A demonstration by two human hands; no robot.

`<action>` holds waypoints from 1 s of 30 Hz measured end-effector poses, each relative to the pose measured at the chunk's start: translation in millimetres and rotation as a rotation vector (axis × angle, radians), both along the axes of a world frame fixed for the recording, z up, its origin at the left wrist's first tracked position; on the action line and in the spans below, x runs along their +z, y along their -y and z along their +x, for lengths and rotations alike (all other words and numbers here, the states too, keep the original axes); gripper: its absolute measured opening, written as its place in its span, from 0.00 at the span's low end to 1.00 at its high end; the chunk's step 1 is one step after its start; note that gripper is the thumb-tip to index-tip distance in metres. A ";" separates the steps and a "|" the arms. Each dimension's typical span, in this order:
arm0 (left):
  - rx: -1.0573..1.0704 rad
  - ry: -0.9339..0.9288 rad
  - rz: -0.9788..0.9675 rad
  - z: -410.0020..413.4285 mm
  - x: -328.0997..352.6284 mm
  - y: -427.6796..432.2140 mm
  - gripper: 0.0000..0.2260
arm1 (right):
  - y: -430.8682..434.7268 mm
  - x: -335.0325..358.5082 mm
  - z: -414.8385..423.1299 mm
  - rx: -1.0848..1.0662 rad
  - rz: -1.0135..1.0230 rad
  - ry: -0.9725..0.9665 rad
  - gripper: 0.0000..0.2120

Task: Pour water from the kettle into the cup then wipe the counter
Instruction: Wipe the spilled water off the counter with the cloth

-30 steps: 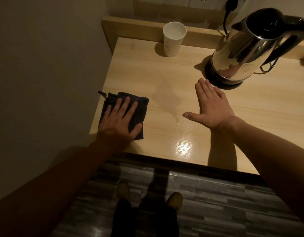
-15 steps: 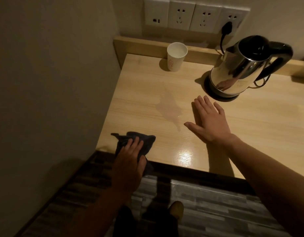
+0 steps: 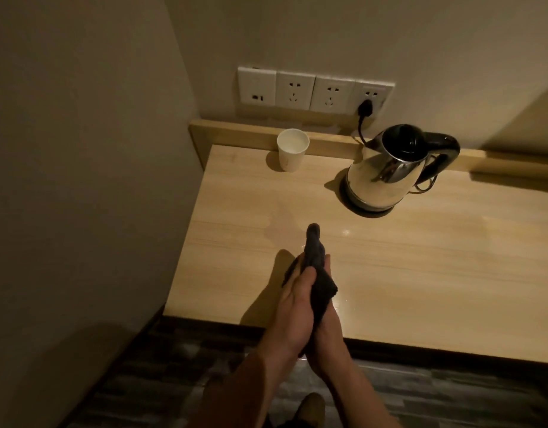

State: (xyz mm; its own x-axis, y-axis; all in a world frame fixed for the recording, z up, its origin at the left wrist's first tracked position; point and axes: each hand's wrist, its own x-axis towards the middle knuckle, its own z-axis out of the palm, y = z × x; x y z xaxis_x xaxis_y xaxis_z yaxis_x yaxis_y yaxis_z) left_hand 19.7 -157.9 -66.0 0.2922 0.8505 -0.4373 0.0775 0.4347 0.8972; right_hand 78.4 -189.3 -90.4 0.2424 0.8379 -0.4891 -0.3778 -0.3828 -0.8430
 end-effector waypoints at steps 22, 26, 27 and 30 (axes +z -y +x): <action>-0.411 -1.279 0.641 -150.7 -131.4 -162.6 0.34 | -216.1 -71.6 66.2 0.677 -0.047 1.515 0.37; -0.367 -1.258 0.733 -150.2 -126.0 -160.2 0.32 | -223.9 -87.7 62.6 0.610 0.091 1.682 0.33; -0.365 -1.243 0.744 -151.0 -127.8 -160.5 0.32 | -229.0 -87.7 68.0 0.653 0.106 1.682 0.34; -0.382 -1.238 0.756 -153.9 -135.4 -162.6 0.31 | -241.1 -88.2 81.8 0.791 0.097 1.645 0.36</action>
